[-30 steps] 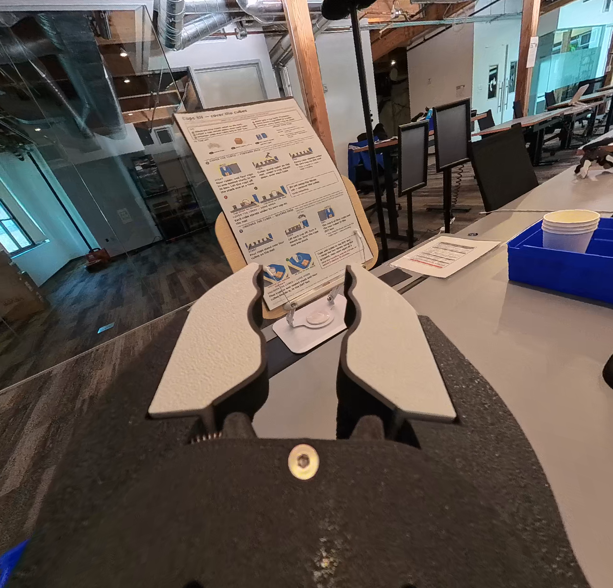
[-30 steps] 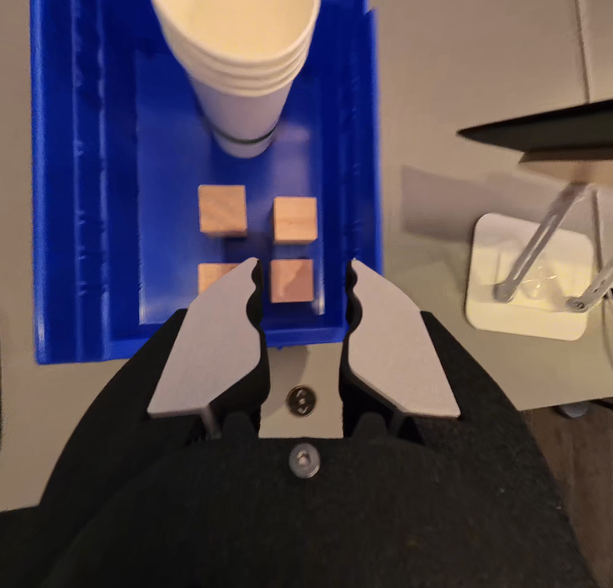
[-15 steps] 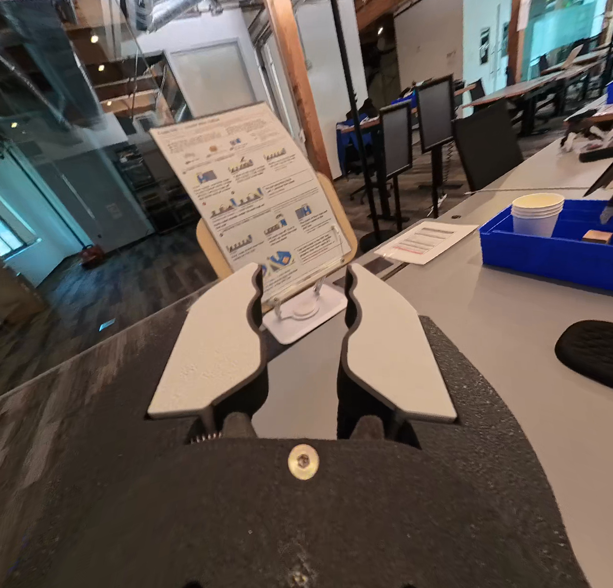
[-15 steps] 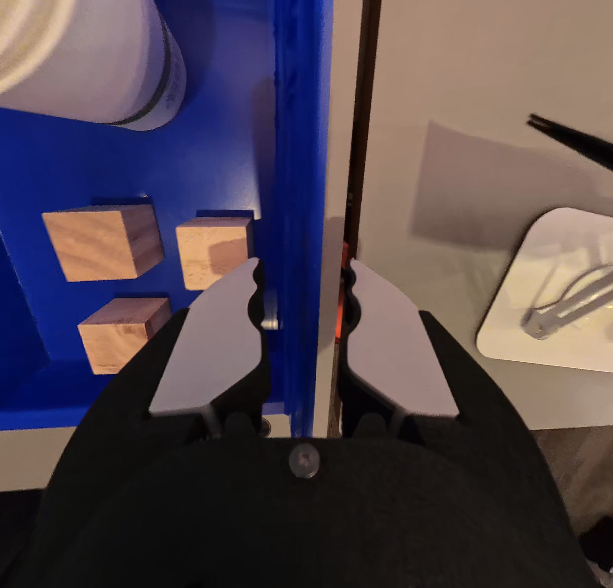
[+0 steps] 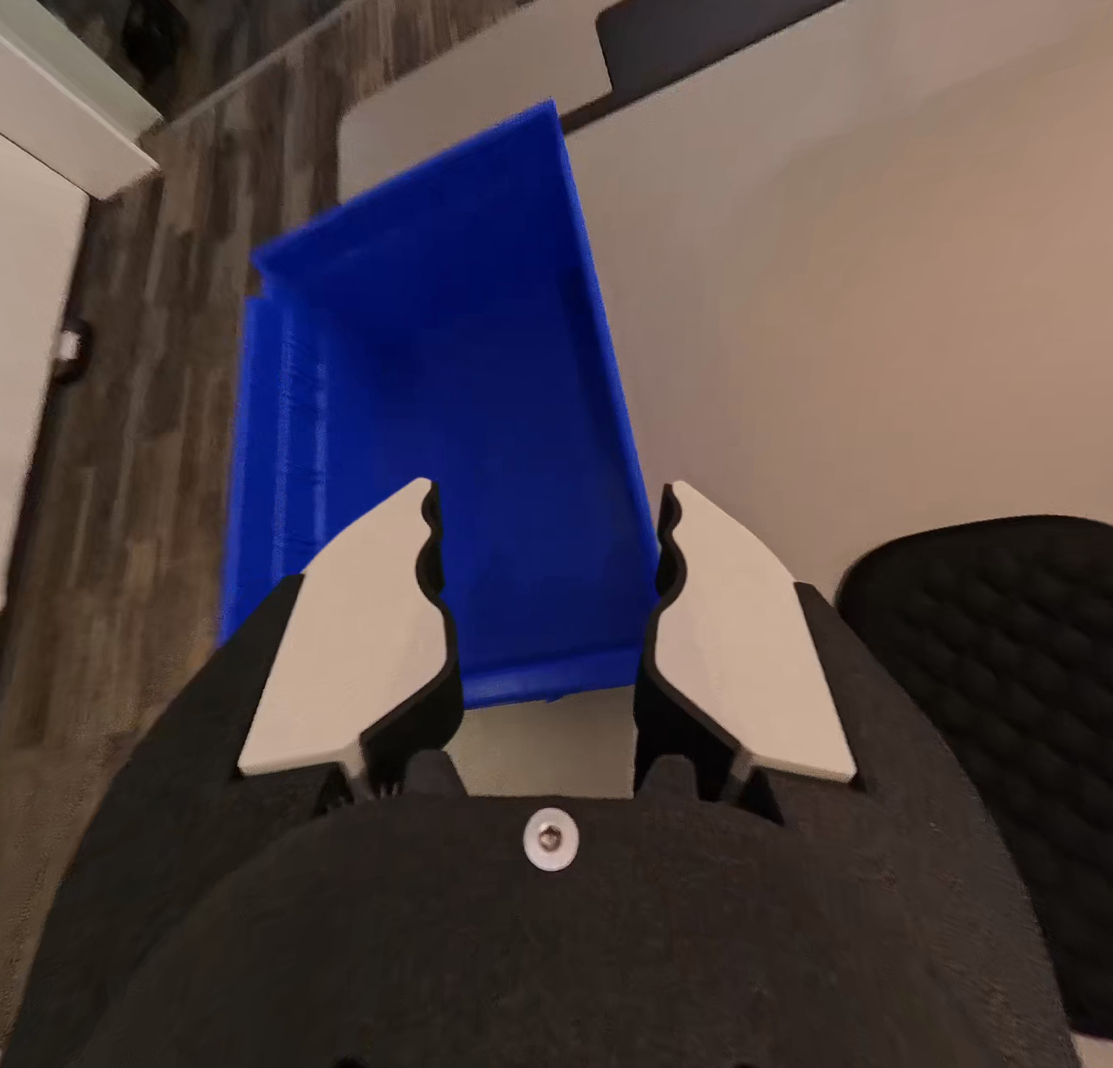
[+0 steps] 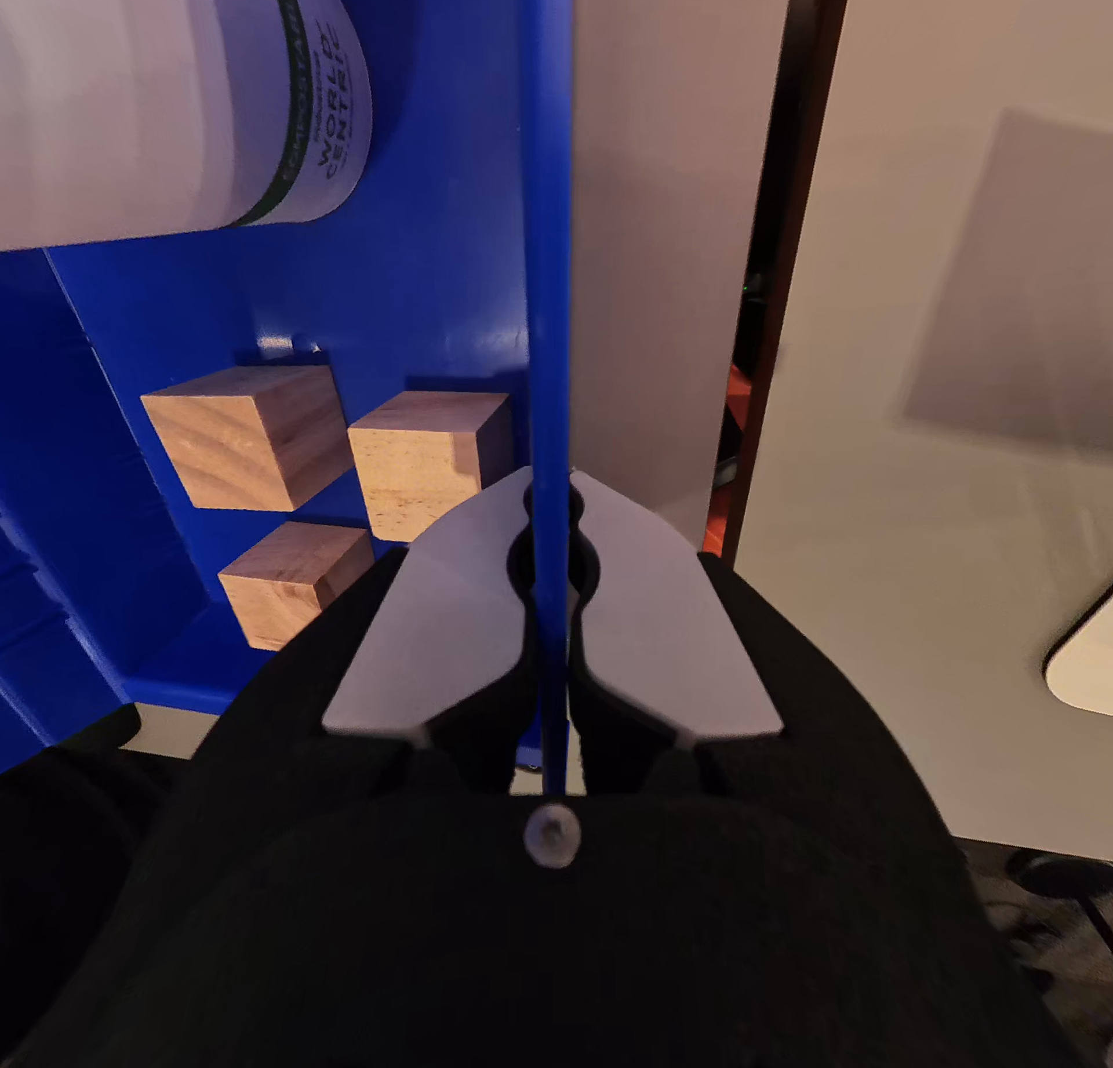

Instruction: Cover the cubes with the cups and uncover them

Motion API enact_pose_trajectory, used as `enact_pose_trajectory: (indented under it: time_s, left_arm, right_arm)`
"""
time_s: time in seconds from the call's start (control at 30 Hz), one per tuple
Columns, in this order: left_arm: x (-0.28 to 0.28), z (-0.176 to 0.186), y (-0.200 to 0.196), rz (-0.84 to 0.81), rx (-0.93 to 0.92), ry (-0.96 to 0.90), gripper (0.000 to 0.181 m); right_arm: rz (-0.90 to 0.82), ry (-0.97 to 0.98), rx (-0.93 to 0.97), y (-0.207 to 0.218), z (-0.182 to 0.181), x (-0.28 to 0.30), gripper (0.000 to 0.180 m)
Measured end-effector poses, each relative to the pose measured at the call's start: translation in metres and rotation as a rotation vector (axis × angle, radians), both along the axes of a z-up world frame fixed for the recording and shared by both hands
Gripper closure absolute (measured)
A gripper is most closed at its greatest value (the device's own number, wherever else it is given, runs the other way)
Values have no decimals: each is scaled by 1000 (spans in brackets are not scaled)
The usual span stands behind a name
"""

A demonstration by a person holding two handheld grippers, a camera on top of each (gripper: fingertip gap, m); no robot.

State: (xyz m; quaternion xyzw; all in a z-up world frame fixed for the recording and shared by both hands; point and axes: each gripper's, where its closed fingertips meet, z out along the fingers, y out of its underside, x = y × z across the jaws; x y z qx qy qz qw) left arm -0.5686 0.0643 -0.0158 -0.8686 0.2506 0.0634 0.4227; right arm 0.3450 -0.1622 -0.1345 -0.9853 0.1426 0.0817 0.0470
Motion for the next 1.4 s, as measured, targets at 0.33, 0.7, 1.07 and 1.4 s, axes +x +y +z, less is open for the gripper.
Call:
enact_pose_trajectory:
  time_s: [0.33, 0.7, 1.07, 1.4]
  left_arm:
    - [10, -85, 29, 72, -399, 110, 145]
    - [27, -79, 41, 89, -424, 26, 173]
    - [145, -48, 28, -70, -477, -123, 173]
    - [280, -68, -16, -226, -477, -31, 173]
  right_arm:
    - [8, -5, -56, -3, 0, -4, 175]
    - [-28, 47, -25, -4, 1, -9, 175]
    - [-5, 83, -14, 3, 19, -36, 174]
    - [92, 70, 6, 25, 75, -79, 175]
